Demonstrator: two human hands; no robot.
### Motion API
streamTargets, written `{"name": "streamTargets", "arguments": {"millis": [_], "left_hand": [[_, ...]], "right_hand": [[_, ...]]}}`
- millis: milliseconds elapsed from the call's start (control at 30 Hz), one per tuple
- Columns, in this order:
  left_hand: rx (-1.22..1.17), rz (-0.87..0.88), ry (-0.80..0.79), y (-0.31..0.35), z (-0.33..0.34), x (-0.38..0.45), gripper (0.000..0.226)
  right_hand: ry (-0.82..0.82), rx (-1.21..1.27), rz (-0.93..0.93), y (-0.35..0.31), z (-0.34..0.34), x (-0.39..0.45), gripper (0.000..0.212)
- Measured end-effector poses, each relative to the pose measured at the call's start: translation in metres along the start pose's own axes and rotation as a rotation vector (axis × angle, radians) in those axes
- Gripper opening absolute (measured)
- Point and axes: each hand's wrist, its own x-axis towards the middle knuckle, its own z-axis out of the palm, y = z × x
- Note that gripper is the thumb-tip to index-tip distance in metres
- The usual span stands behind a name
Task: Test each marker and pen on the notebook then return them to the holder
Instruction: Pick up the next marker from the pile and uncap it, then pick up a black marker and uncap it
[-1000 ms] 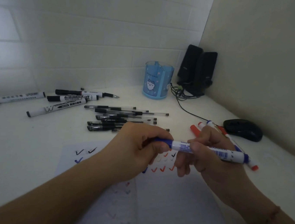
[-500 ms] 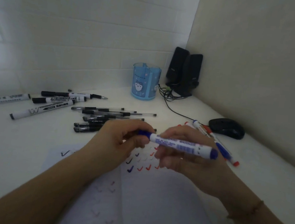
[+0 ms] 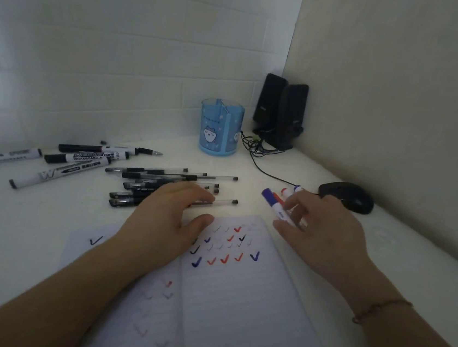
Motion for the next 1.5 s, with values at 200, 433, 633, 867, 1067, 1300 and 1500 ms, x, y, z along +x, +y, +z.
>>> {"name": "streamTargets", "arguments": {"millis": [200, 433, 633, 867, 1067, 1300, 1500], "left_hand": [[0.082, -0.087, 0.025, -0.004, 0.000, 0.001, 0.026], [0.086, -0.128, 0.055, -0.005, -0.001, 0.002, 0.023], [0.098, -0.177, 0.123, -0.006, -0.004, 0.003, 0.022], [0.175, -0.256, 0.133, -0.011, -0.005, 0.004, 0.025], [0.262, -0.299, 0.130, -0.012, -0.002, 0.001, 0.025], [0.306, -0.355, 0.023, -0.015, -0.006, 0.005, 0.032], [0.261, -0.324, 0.021, -0.015, -0.005, 0.002, 0.033]], "right_hand": [[0.001, -0.147, 0.068, 0.016, 0.016, 0.011, 0.021], [0.039, -0.224, 0.100, 0.016, 0.016, 0.012, 0.028], [0.212, -0.245, -0.038, -0.002, 0.007, 0.009, 0.028], [-0.062, -0.011, -0.303, -0.087, 0.012, 0.062, 0.018], [-0.243, 0.069, -0.571, -0.175, 0.061, 0.136, 0.020], [-0.368, -0.170, -0.620, -0.228, 0.115, 0.194, 0.038], [-0.338, -0.258, -0.716, -0.231, 0.130, 0.201, 0.030]]}}
